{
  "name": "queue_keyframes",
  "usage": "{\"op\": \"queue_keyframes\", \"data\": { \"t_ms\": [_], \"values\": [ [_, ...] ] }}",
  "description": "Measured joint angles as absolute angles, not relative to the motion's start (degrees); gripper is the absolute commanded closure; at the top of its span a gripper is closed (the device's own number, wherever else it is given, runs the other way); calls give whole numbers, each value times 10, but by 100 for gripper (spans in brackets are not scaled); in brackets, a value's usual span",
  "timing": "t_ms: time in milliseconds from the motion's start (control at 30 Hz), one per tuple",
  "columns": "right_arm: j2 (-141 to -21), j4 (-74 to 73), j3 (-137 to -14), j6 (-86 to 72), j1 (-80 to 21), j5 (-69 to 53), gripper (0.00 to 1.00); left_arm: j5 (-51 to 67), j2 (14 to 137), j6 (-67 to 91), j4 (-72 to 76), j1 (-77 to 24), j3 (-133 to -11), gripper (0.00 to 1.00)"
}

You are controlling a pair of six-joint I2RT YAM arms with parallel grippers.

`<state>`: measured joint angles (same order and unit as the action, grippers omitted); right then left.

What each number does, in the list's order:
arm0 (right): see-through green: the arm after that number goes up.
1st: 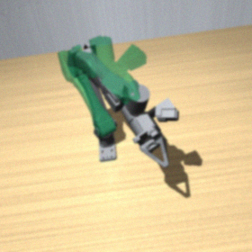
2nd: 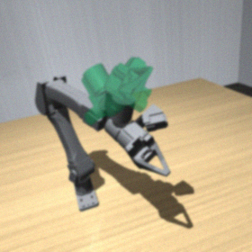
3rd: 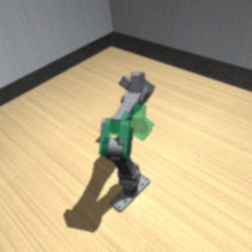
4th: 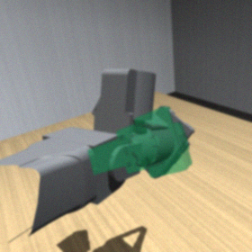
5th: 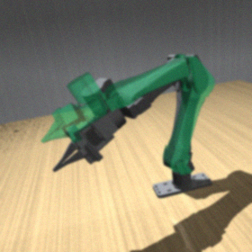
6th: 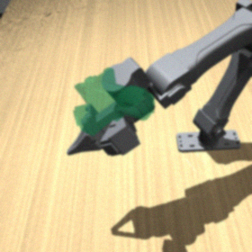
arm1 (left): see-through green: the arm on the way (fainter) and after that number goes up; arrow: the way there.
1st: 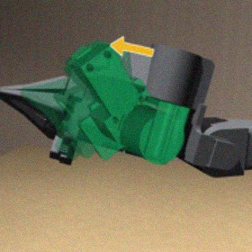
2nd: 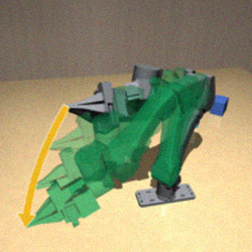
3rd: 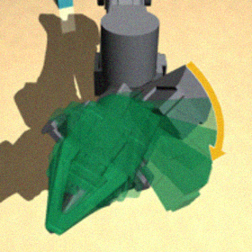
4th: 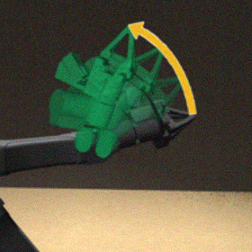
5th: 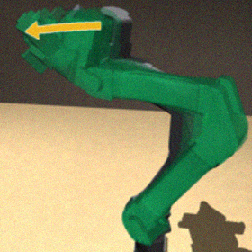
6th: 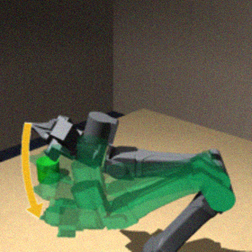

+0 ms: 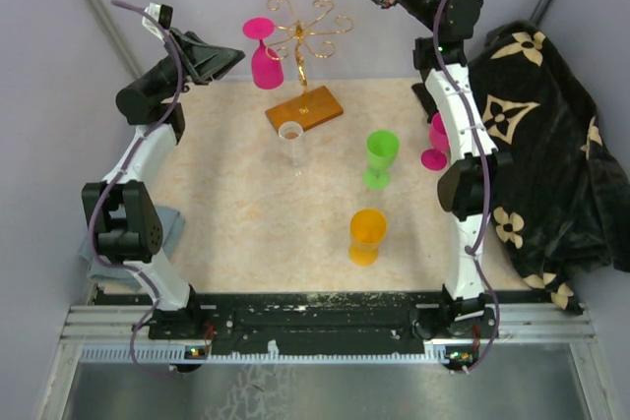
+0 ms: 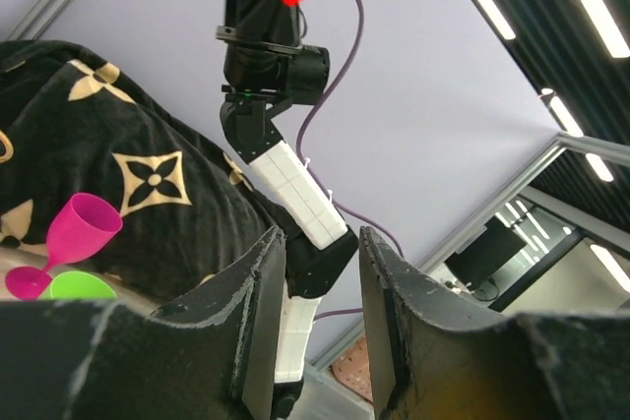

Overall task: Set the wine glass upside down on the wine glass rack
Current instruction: Turn the wine glass upside down at the wine rack.

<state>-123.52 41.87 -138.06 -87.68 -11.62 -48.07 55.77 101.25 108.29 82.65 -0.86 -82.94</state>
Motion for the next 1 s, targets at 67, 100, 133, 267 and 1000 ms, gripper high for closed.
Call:
{"op": "queue_keyframes", "data": {
  "t_ms": [67,100,133,267,1000],
  "values": [
    [-1237,397,-1367,-859,-118,-466,100,563,997,1065,805,-9,-825,58],
    [-1239,386,-1365,-848,-119,-459,100,565,990,1057,798,-9,-823,58],
    [-1243,376,-1365,-838,-120,-451,100,567,983,1048,789,-9,-823,58],
    [-1252,336,-1360,-797,-124,-416,100,573,959,1014,754,-9,-817,58],
    [-1251,185,-1332,-635,-134,-300,100,595,917,926,641,-10,-802,59]
  ]
}}
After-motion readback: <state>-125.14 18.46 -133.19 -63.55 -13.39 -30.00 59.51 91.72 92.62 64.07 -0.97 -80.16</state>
